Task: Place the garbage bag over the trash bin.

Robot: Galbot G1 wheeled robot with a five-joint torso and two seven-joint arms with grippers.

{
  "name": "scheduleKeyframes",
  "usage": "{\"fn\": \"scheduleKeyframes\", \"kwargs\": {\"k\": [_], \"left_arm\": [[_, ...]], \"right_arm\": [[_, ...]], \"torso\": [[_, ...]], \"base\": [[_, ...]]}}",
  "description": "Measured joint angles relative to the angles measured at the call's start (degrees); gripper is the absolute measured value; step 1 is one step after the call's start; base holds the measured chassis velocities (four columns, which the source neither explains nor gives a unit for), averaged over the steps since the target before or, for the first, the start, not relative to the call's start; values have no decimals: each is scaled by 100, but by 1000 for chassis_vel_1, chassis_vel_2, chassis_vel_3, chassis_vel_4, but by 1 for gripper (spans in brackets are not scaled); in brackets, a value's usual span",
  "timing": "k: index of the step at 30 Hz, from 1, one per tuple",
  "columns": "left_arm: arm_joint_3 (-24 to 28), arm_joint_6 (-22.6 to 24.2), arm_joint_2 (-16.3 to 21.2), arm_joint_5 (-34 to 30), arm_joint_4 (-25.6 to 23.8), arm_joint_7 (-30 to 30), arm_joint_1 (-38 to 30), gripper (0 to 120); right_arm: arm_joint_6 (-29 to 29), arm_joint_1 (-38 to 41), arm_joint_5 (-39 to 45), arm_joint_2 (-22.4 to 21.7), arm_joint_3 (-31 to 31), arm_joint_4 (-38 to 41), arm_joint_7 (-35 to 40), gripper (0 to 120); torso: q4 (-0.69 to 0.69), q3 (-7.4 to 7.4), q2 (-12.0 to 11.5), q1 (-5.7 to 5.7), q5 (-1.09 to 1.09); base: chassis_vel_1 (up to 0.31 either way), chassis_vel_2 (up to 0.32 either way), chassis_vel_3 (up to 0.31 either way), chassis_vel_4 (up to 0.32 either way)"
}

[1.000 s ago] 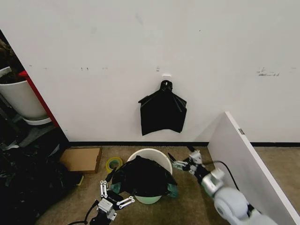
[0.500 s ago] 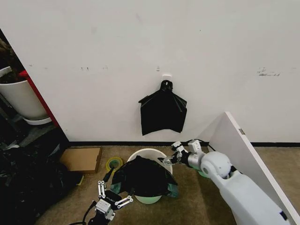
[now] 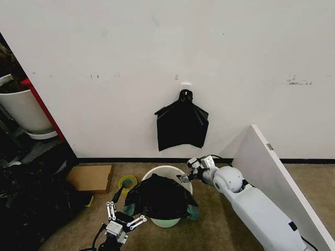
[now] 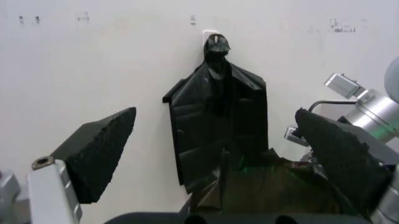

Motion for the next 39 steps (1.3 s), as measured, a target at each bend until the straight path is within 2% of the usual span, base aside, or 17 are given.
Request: {"fn": "scheduleKeyframes", "kwargs": {"k": [5,18,23,24,26,27,34,39], "left_arm": [[2,15,3,5,25,0,-19,100],[12,31,1,36,39,1,-28,100],[-11,32,6,39,39,-5,-13,100],[-11,32,6,39,39,-5,-13,100],[-15,32,8,41,39,-15,-9,100],[-16,32,8,42,39,-16,-9,100],[-17,31,16,120,39,-138,-12,100],[-13,31,23,146,39,-175,-9,100]], "right_arm": [[12,39,-2,-14,-10,-2,-47,67],[26,36,-121,-44,-62,-18,-131,65],[27,-23,-278,-29,-132,-66,-131,48],[27,-23,-278,-29,-132,-66,-131,48],[28,-31,-265,-27,-138,-65,-106,37],[28,-31,-262,-27,-139,-65,-102,37],[30,-123,-1,-71,-147,33,248,7],[41,-298,460,-106,-151,176,902,3]], "torso": [[0,0,0,0,-1],[0,0,0,0,0],[0,0,0,0,0],[0,0,0,0,0],[0,0,0,0,0],[0,0,0,0,0],[0,0,0,0,0],[1,-1,0,0,-1]], "base": [[0,0,0,0],[0,0,0,0],[0,0,0,0],[0,0,0,0],[0,0,0,0],[0,0,0,0],[0,0,0,0],[0,0,0,0]]}}
